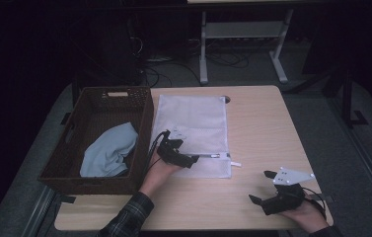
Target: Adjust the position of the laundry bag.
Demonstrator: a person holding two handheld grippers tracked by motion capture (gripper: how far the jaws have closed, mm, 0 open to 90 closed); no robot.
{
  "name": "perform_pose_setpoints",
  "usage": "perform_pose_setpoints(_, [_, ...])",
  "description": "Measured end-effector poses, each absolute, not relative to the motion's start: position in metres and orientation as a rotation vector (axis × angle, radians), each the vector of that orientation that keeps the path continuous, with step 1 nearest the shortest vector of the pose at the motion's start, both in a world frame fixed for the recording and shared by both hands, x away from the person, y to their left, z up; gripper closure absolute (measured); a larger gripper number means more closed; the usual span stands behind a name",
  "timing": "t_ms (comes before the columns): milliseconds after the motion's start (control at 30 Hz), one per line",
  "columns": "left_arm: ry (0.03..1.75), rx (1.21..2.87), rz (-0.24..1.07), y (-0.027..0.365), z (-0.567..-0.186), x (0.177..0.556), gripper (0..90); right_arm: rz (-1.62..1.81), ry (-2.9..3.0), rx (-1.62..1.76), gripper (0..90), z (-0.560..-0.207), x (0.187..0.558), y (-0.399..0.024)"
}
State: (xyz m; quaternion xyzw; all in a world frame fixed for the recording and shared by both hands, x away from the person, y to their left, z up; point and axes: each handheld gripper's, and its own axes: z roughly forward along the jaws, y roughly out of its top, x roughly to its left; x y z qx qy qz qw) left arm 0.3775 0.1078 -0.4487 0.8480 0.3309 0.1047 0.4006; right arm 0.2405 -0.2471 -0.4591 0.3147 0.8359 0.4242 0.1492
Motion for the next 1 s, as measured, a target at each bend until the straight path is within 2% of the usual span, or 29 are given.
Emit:
perform_pose_setpoints(200, [0.859, 2.128, 0.278, 0.108, -0.448, 0.389, 6.7, 1.216, 2.402, 0.904, 1.9, -0.459, 0.241, -0.248])
perform_pose_setpoints(233, [0.857, 2.127, 0.277, 0.108, -0.448, 0.391, 11.1, 1.214, 2.402, 0.906, 1.9, -0.460, 0.241, -0.248])
perform_pose_setpoints(633, [0.895, 2.117, 0.293, 0.108, -0.450, 0.410, 17.6, 1.220, 2.401, 0.903, 1.9, -0.459, 0.240, -0.248])
perform_pose_setpoints(800, [0.899, 2.104, 0.310, 0.108, -0.450, 0.420, 23.5, 1.216, 2.400, 0.905, 1.9, -0.459, 0.240, -0.248])
perform_pose_setpoints(1000, [0.918, 2.103, 0.345, 0.103, -0.449, 0.432, 35.0, 1.217, 2.395, 0.909, 1.9, -0.459, 0.241, -0.250])
